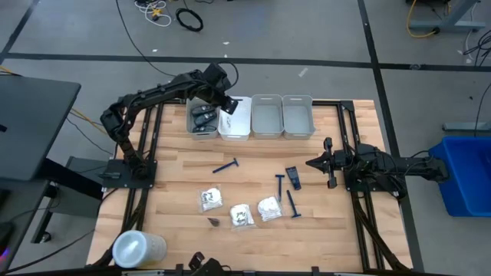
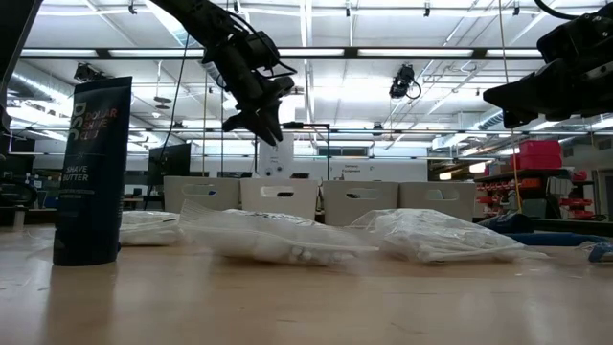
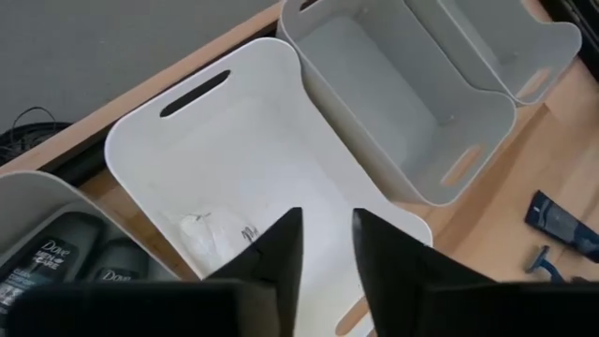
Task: Pick & Place Travel size toiletries
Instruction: Put the white cotton pack into the white bin, then put the blue razor into the right gray bin
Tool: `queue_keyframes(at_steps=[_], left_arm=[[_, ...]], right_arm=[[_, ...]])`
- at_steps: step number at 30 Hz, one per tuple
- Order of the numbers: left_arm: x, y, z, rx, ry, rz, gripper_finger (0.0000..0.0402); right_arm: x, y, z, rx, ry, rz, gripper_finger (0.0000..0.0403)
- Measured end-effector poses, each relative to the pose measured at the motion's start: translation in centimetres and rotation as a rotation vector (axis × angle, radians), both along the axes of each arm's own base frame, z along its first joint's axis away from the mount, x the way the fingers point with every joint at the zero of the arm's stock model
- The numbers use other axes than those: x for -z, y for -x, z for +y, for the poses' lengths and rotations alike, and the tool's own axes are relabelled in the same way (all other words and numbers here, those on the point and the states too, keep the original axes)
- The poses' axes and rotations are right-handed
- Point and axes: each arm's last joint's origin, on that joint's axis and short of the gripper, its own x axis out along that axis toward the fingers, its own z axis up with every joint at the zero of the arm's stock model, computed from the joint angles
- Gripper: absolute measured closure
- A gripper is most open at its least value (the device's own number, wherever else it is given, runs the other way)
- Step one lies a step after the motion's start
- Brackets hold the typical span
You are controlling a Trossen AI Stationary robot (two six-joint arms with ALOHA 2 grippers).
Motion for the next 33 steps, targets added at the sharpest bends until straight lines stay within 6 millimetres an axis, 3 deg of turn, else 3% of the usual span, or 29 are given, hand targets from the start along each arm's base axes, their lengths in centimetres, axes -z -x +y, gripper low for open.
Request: queue_keyframes(at_steps=[7,16,33], left_arm=[[0.0,0.0,0.0,0.005,-0.003,0.001,0.0251],[0.0,-0.5,-0.7,0.030,-0.001,0.005,0.0246],[0.4,-3.5,-7.1,0.283,0.007,0.068,0.0264]], right_arm=[[0.0,0.0,0.0,0.000,0.000,0.000,0.0389],[0.0,0.0,0.0,0.000,0.000,0.000,0.0389],[0.0,0.0,0.0,0.000,0.000,0.000,0.0389]])
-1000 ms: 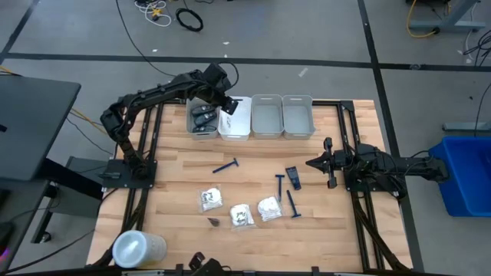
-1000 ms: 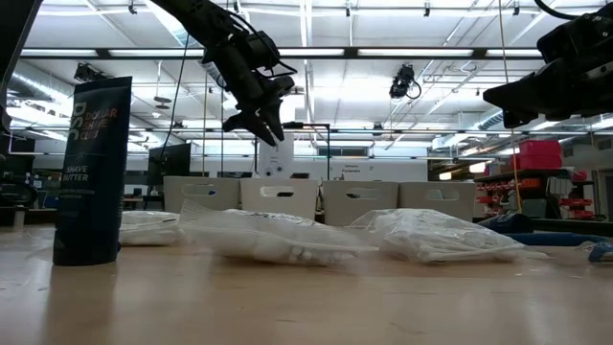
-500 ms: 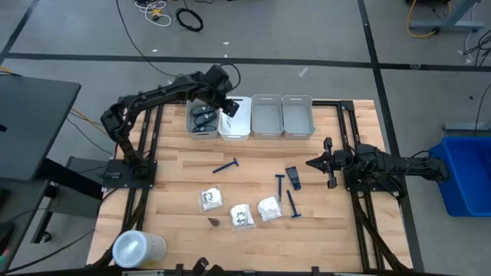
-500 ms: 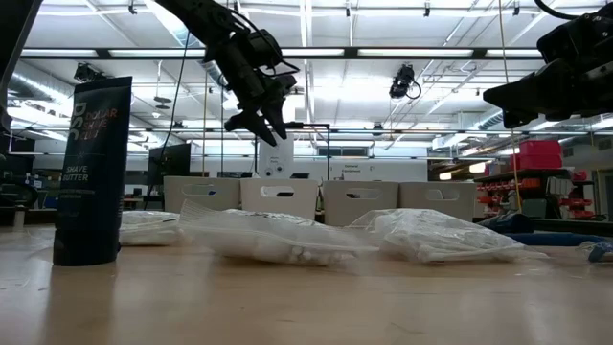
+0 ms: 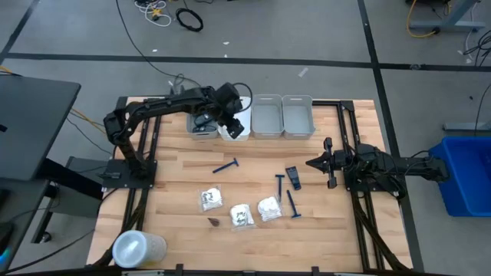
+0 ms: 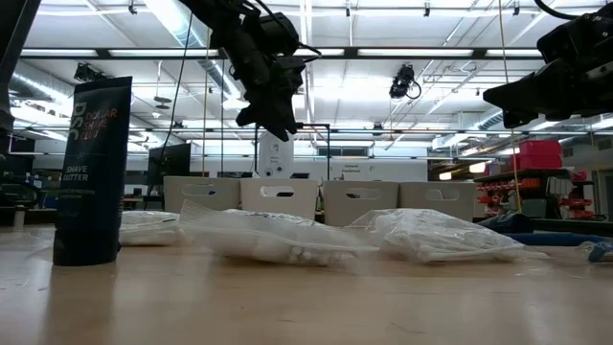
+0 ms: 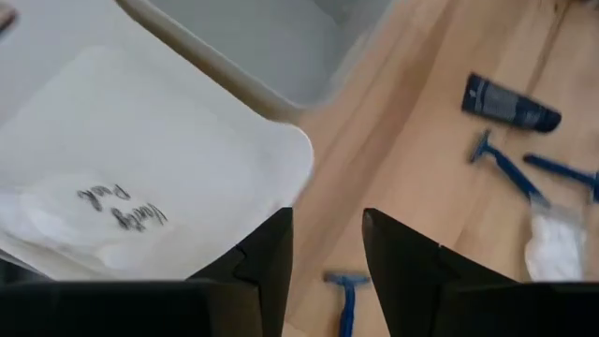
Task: Pick & Place Travel size toiletries
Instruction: Put the blue razor into the right gray bin
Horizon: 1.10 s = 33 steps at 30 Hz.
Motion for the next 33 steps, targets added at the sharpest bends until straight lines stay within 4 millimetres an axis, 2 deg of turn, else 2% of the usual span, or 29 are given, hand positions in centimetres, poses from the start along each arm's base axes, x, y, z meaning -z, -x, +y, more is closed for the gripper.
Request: queue_keyframes(at_steps=[5,10,20,26,33], left_arm=[[0.4,0.1,-1.7,0.031,0.016,0.095,0.0264],[0.8,0.2,-3.5,0.041,-0.044,0.210,0.0264],[1.0,-0.3,-6.1,0.121,-0.072,0.242,0.0267],[3.5,0.0,-8.4,0.183,-0.053,0.313,0.0270],[5.8,1.0,-9.7,0.219,-0.035,0.393,0.0270]], right_arm=[[0.0,0.0,0.0,0.000,0.000,0.000,0.0389],[0.0,0.0,0.0,0.001,0.000,-0.001,0.0389],[0.0,0.0,0.0,0.000,0.000,0.000,0.0389],[0.0,0.0,0.0,0.000,0.000,0.000,0.0389],[0.0,0.0,0.0,0.000,0.000,0.000,0.0389]])
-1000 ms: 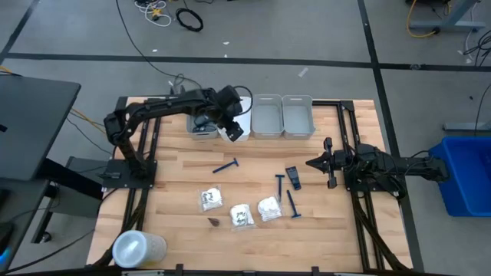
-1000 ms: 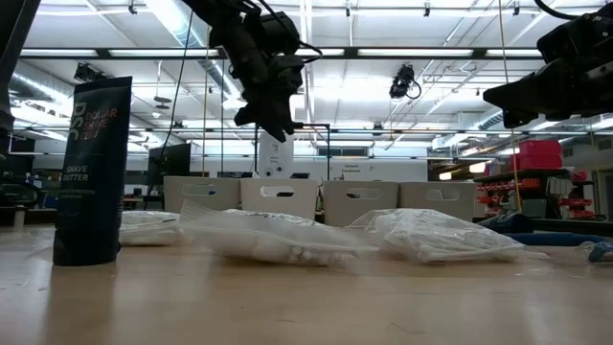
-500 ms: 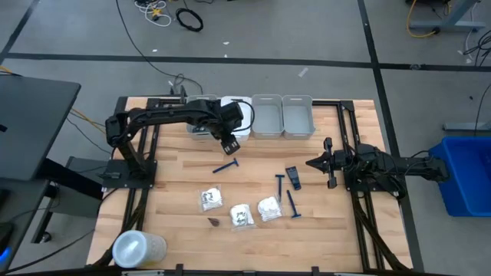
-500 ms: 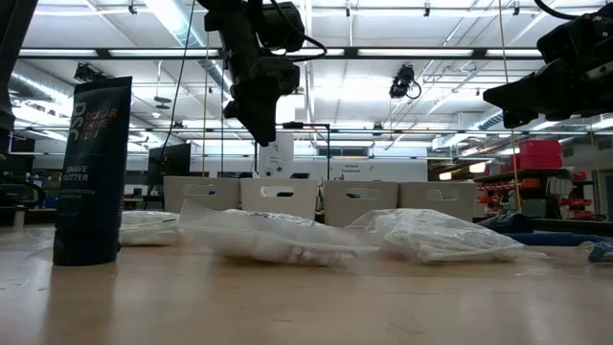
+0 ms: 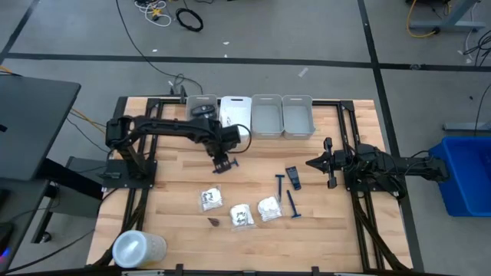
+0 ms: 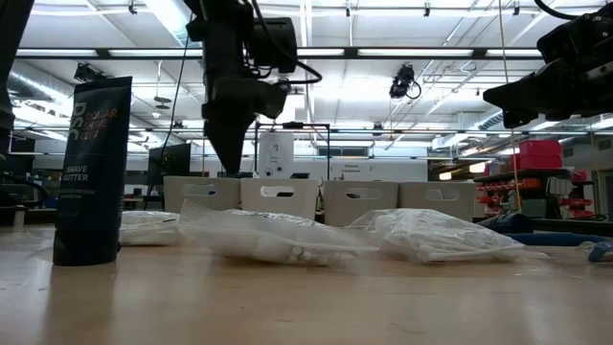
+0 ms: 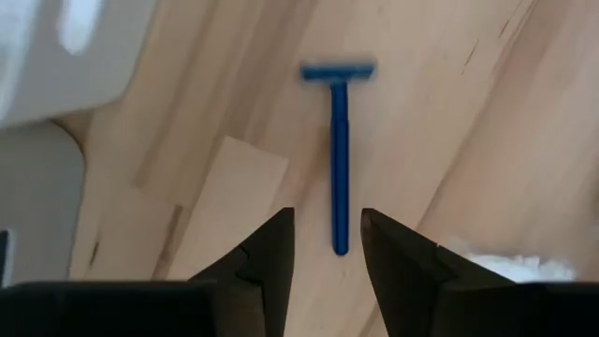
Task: Pick & Place Travel size toiletries
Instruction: Put the blue razor into the right gray bin
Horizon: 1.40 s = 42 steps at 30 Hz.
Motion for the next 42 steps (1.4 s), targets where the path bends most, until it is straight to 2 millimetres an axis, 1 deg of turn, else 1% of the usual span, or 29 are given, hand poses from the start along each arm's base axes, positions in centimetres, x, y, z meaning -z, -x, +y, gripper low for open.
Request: queue_keyframes(at_steps=[5,9,11,17,19,23,26,29,32,36,42], left_arm=[[0.3,0.0,-0.8,0.023,0.002,0.008,0.0270],[0.4,0.0,-1.0,0.033,0.002,0.007,0.0270],[0.9,0.1,-1.1,0.035,0.013,0.005,0.0270],[3.2,0.8,-1.5,0.008,0.090,-0.036,0.0270],[3.4,1.2,-1.6,-0.007,0.094,-0.058,0.0270],[3.3,1.9,-2.1,-0.026,0.058,-0.118,0.0270],[3.1,2.3,-2.6,-0.034,-0.015,-0.154,0.0270],[3.4,2.7,-3.2,-0.035,-0.073,-0.194,0.0270],[3.9,2.8,-3.8,-0.027,-0.083,-0.226,0.0269],[4.9,3.2,-4.0,-0.059,-0.055,-0.238,0.0253],[5.0,3.1,-4.0,-0.089,-0.040,-0.263,0.0194]], right_arm=[[0.0,0.0,0.0,0.001,0.000,0.000,0.0389],[0.0,0.0,0.0,0.000,0.000,0.000,0.0389],[0.0,0.0,0.0,0.000,0.000,0.000,0.0389],[0.0,0.0,0.0,0.000,0.000,-0.001,0.0389],[0.0,0.0,0.0,0.000,0.000,0.000,0.0389],[0.0,0.0,0.0,0.001,0.000,0.000,0.0389],[0.0,0.0,0.0,0.001,0.000,-0.001,0.0389],[0.0,0.0,0.0,0.000,0.000,0.000,0.0389],[0.0,0.0,0.0,0.000,0.000,0.000,0.0389],[0.0,0.0,0.0,0.000,0.000,-0.001,0.0389],[0.0,0.0,0.0,0.001,0.000,0.000,0.0389]])
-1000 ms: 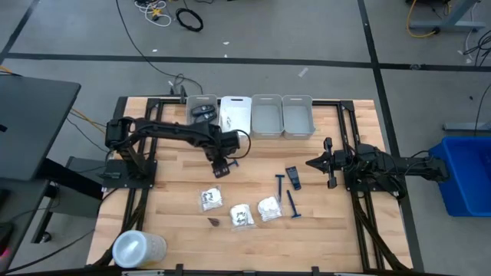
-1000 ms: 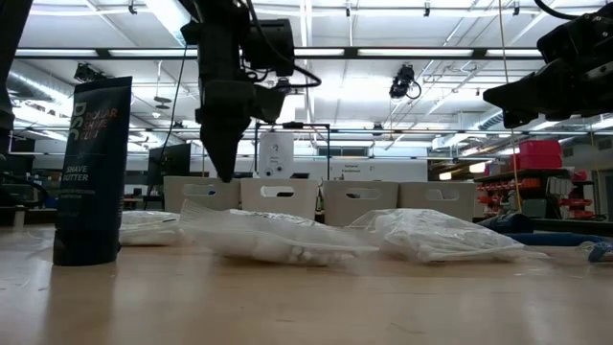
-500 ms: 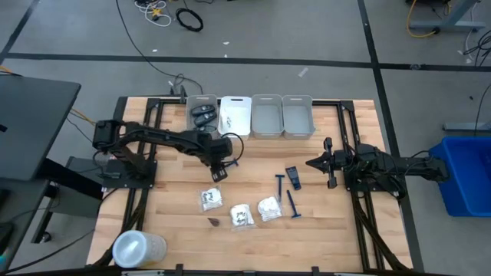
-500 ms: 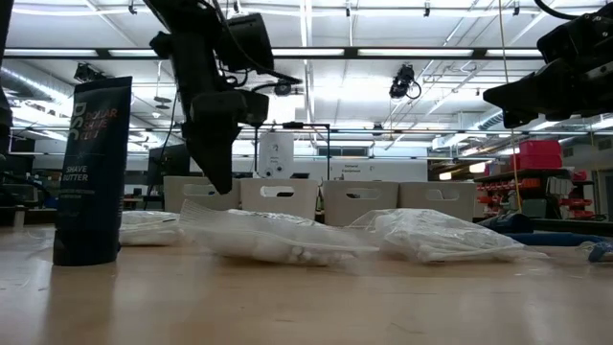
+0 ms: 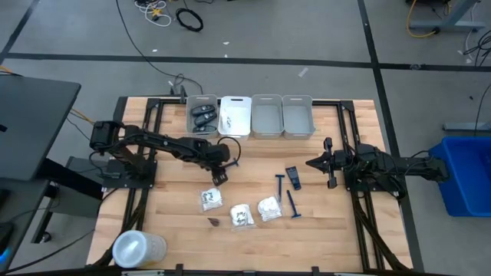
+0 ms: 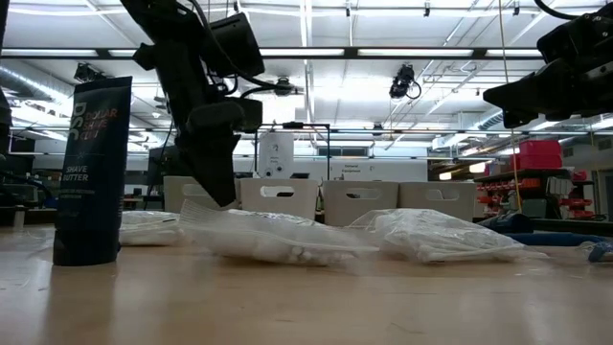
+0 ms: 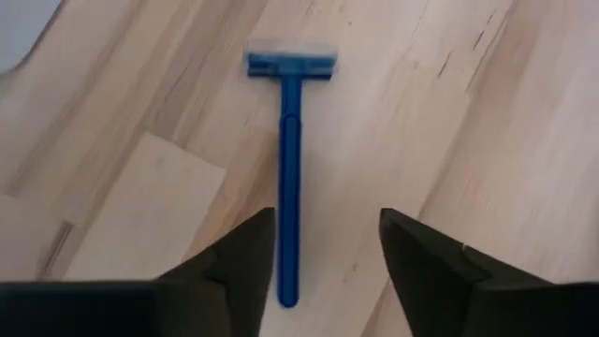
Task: Pick & Place Travel size toiletries
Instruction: Put the blue razor into the right gray bin
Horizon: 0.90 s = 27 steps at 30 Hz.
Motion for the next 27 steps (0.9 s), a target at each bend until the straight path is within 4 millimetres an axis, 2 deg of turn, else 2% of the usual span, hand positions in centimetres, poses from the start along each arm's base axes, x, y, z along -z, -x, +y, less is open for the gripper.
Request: queue_keyframes(at_steps=[3,7,16,27], left_arm=[[-0.2,-0.4,0.0,0.028,-0.029,-0.038,0.0168],[-0.5,-0.8,0.2,0.044,-0.089,-0.087,0.0155],[-0.4,-1.2,0.4,0.059,-0.126,-0.108,0.0166],[1.8,-0.2,0.5,0.028,-0.125,-0.184,0.0168]], right_arm=[[0.0,0.0,0.0,-0.001,0.000,0.000,0.0389],[0.0,0.0,0.0,0.000,0.000,0.000,0.0389],[0.0,0.0,0.0,0.000,0.000,0.000,0.0389],[0.0,0.0,0.0,0.000,0.000,0.000,0.0389]])
